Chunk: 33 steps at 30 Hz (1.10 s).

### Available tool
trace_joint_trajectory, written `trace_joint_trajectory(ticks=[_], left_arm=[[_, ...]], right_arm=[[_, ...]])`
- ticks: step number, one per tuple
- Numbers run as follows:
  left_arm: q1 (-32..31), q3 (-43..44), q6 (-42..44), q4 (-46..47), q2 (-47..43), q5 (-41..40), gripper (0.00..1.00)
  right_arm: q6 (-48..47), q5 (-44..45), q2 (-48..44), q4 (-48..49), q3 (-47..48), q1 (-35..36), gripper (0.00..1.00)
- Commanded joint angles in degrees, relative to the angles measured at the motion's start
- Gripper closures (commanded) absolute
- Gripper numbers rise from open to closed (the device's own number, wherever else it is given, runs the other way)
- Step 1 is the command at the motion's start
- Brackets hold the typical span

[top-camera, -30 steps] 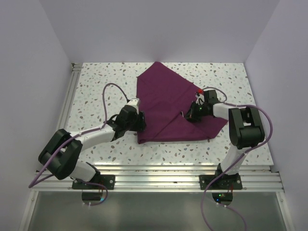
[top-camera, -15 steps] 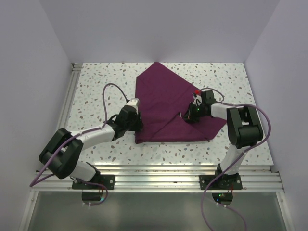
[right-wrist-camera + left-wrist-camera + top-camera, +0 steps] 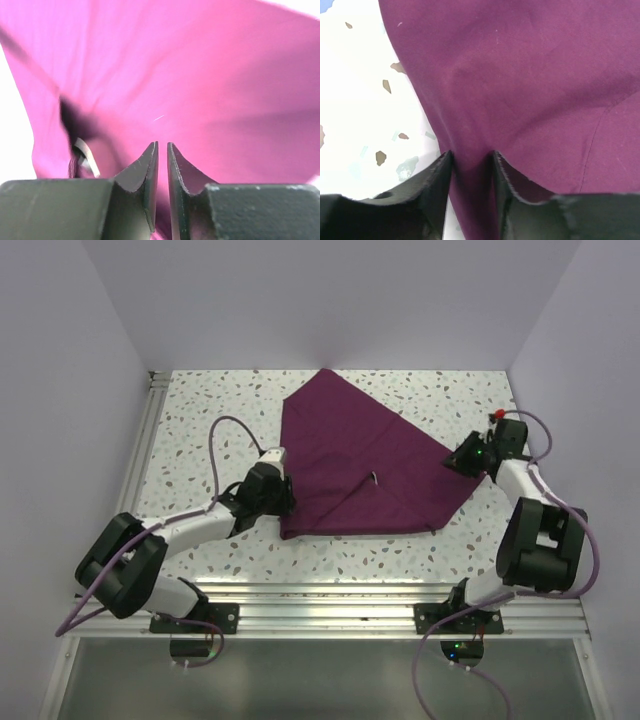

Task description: Prepare the surgical pack

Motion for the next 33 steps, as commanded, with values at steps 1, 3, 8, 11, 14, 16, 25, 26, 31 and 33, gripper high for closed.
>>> trace_joint_trajectory(ticks=[1, 3, 8, 11, 14, 16, 25, 26, 31, 33], left_arm=[[-0.04, -1.73, 1.47, 0.66, -3.38, -1.36, 0.56], [0.04, -2.52, 1.74, 1.10, -4.69, -0.84, 0.55], [-0.04, -2.87, 2.09, 1.54, -6.28, 0.92, 0.53], [0.04, -3.22, 1.83, 1.98, -6.37, 1.10, 0.53], [0.04, -3.31, 1.65, 2.16, -6.81, 1.45, 0.53], [0.04, -3.40, 1.65, 2.16, -7.42, 1.45, 0.53], [0.04, -4.19, 1.65, 2.07, -9.97, 1.45, 0.53], [0.04, -4.10, 1.65, 2.07, -10.06, 1.45, 0.54], [0.04, -4.10, 1.65, 2.07, -10.15, 1.54, 0.54], [-0.04, -4.10, 1.65, 2.07, -10.06, 1.54, 0.54]], right_arm=[[1.73, 11.52, -5.65, -1.03, -2.74, -3.93, 0.82], [2.25, 15.50, -6.72, -1.21, -3.28, -5.87, 0.75], [1.73, 25.45, -7.51, -1.91, -2.75, -7.19, 0.52], [1.29, 29.57, -4.97, -2.18, -1.09, -7.28, 0.46], [1.03, 30.37, -1.29, -2.62, 1.28, -7.28, 0.45], [0.24, 30.63, 0.83, -2.53, 3.04, -7.37, 0.43], [-1.00, 34.76, 8.48, -1.83, 7.00, -7.37, 0.43], [-0.91, 34.77, 9.01, -1.56, 7.18, -7.37, 0.43], [-0.30, 34.33, 12.69, -0.95, 9.11, -7.19, 0.46], [-0.03, 33.80, 13.67, -0.60, 9.81, -7.28, 0.48]])
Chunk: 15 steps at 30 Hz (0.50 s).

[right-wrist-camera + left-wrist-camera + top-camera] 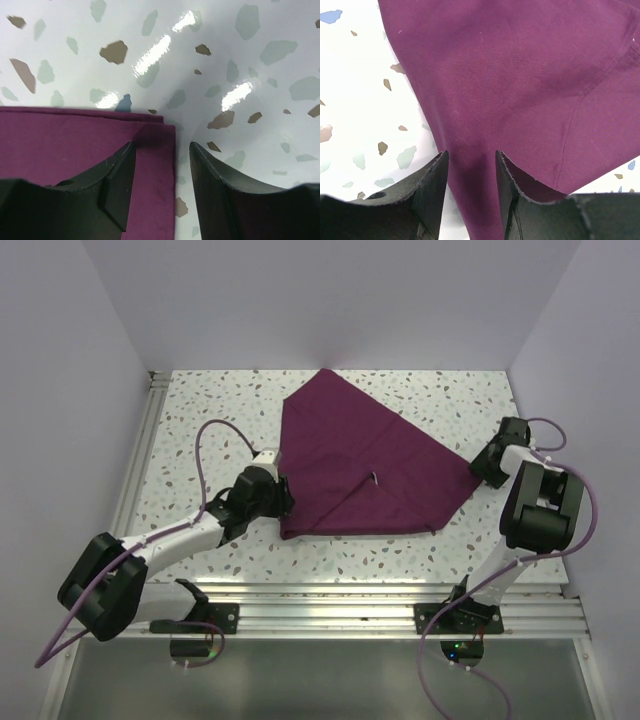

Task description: Prepare the surgical pack

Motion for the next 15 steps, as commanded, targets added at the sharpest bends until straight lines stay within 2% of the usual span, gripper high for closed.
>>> trace_joint_trajectory(ticks=[1, 3, 6, 7, 8, 11, 12, 15], left_arm=[[0.04, -0.43, 1.17, 2.00, -1.34, 0.14, 0.54], [0.04, -0.34, 1.26, 1.91, -1.34, -0.04, 0.54], [0.04, -0.34, 1.26, 1.83, -1.52, -0.30, 0.54], [0.04, -0.43, 1.26, 1.91, -1.52, -0.39, 0.54], [0.13, -0.43, 1.26, 1.91, -1.52, -0.56, 0.54], [0.13, -0.34, 1.26, 2.00, -1.08, -0.57, 0.54], [0.13, -0.34, 1.34, 1.91, -0.99, -0.74, 0.55], [0.04, -0.25, 1.52, 1.65, -1.34, -2.06, 0.55]], right_arm=[[0.12, 0.76, 2.02, 2.09, 2.82, -0.11, 0.50], [0.21, 0.05, 2.73, 2.18, 3.00, -0.02, 0.53], [0.04, -0.13, 2.73, 3.23, 2.04, 0.07, 0.66], [0.12, -0.04, 2.29, 3.50, 1.59, 0.24, 0.71], [0.12, -0.04, 1.42, 4.20, 1.16, 0.33, 0.81], [-0.49, -0.39, -0.69, 4.29, 0.45, 1.21, 0.97], [-1.01, 0.65, -1.39, 4.03, 0.53, 1.91, 1.00], [-3.12, 4.87, -4.37, 1.92, 0.89, 6.65, 1.00]])
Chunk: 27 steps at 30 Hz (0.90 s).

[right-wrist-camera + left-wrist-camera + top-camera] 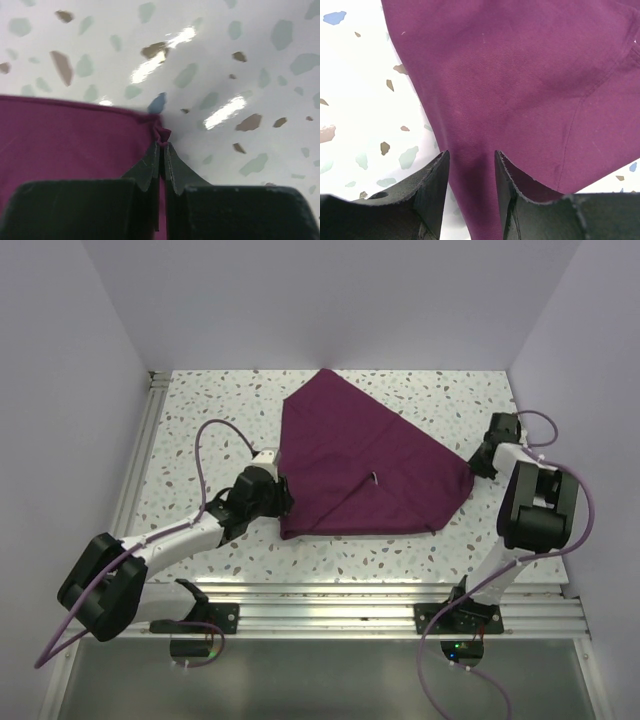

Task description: Prepare the surgical pack

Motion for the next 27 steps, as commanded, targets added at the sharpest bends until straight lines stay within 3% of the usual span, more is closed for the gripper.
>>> trace_joint_trajectory(ticks=[1, 13, 19, 27], left_arm=[[0.04, -0.43, 1.59, 1.67, -1.40, -2.21, 0.55], [0.13, -1.13, 2.73, 2.38, -3.77, -3.62, 0.56], [0.57, -1.05, 3.34, 2.81, -3.96, -2.93, 0.57], [0.92, 1.76, 3.26, 3.43, 2.45, -0.63, 0.60]], right_arm=[[-2.80, 5.18, -6.07, -0.51, -0.18, 6.47, 1.00], [-4.56, 3.18, -20.04, -5.95, -2.30, 15.37, 1.00], [-5.18, 1.60, -21.72, -8.77, 0.08, 19.68, 1.00], [-5.44, -0.43, -21.81, -11.66, 3.06, 23.98, 1.00]])
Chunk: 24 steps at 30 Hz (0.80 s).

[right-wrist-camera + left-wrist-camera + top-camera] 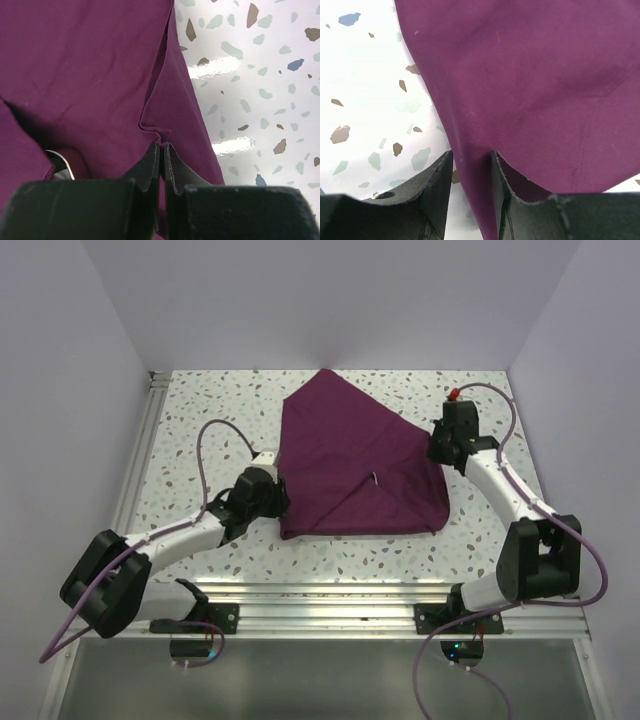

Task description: Prepare the surgical pack

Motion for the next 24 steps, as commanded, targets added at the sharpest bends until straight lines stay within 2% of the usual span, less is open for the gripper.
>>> trace_joint_trajectory(ticks=[1, 6, 10, 15, 24], left_arm=[[0.42, 2.90, 1.16, 2.42, 3.48, 0.94, 0.60], [0.42, 4.66, 1.69, 1.90, 7.01, 0.85, 0.65], [0.33, 4.75, 2.30, 2.25, 7.19, 0.42, 0.74], [0.33, 4.49, 2.91, 2.34, 6.75, -0.11, 0.79], [0.33, 3.35, 4.50, 3.04, 5.52, -0.91, 0.83]], right_arm=[[-0.87, -1.61, -1.92, -2.29, 3.76, 1.89, 1.00], [0.09, -3.10, -1.83, -3.96, 5.79, 4.87, 1.00], [2.02, -3.63, -0.26, -5.02, 8.77, 9.53, 1.00], [6.41, -2.49, 6.68, -5.64, 16.24, 17.86, 1.00], [17.48, -1.96, 23.10, 1.22, 30.12, 33.86, 1.00]])
